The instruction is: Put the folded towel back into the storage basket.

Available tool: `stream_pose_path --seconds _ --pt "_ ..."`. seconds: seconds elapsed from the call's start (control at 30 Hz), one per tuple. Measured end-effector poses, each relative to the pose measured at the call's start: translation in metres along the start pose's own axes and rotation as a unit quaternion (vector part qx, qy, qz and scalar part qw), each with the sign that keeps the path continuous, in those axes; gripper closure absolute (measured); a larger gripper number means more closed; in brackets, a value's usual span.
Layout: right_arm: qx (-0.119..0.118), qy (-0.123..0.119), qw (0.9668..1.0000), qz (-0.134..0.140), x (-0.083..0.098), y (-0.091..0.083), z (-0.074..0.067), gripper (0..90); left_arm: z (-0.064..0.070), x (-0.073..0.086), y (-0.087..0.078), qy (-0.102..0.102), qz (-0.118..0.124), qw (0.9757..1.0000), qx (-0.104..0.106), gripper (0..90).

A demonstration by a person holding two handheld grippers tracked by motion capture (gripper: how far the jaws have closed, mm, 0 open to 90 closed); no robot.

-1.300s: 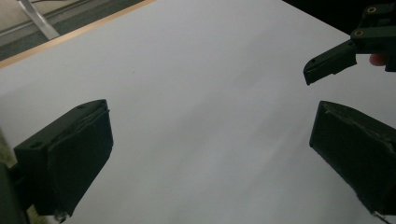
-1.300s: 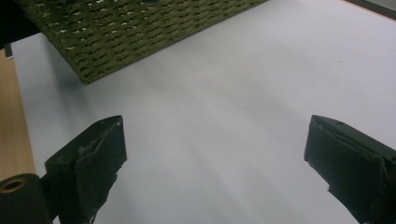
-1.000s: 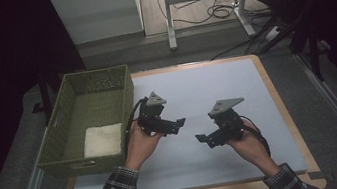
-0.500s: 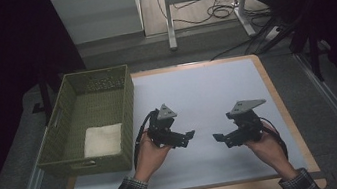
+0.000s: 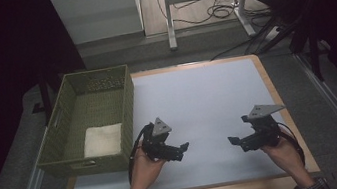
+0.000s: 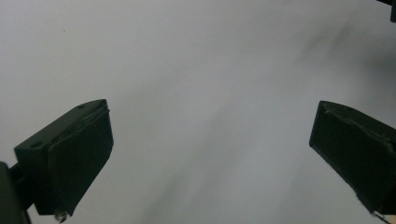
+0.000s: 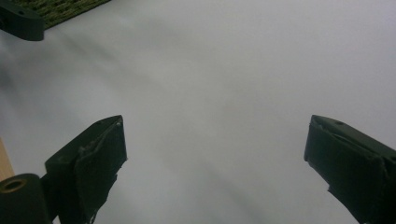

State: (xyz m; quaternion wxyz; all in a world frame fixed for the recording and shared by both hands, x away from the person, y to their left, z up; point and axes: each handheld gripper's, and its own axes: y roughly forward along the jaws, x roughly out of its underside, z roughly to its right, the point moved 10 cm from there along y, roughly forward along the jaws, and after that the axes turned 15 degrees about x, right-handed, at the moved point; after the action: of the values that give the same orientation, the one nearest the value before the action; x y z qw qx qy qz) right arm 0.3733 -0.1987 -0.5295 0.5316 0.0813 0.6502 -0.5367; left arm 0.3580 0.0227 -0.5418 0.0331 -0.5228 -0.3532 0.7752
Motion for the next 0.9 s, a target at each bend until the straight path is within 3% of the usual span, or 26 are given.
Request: stream_pose_path --seconds 0.43,0.9 --pt "0.012 0.012 0.9998 -0.007 0.032 -0.012 0.01 6.0 0.012 0.032 -0.007 -0.003 0.001 1.0 -0.002 0.0" --pt "0.015 0.01 0.9995 -0.026 0.059 0.0 0.009 5.4 -0.001 0.067 0.0 -0.029 -0.011 0.9994 -0.015 0.0"
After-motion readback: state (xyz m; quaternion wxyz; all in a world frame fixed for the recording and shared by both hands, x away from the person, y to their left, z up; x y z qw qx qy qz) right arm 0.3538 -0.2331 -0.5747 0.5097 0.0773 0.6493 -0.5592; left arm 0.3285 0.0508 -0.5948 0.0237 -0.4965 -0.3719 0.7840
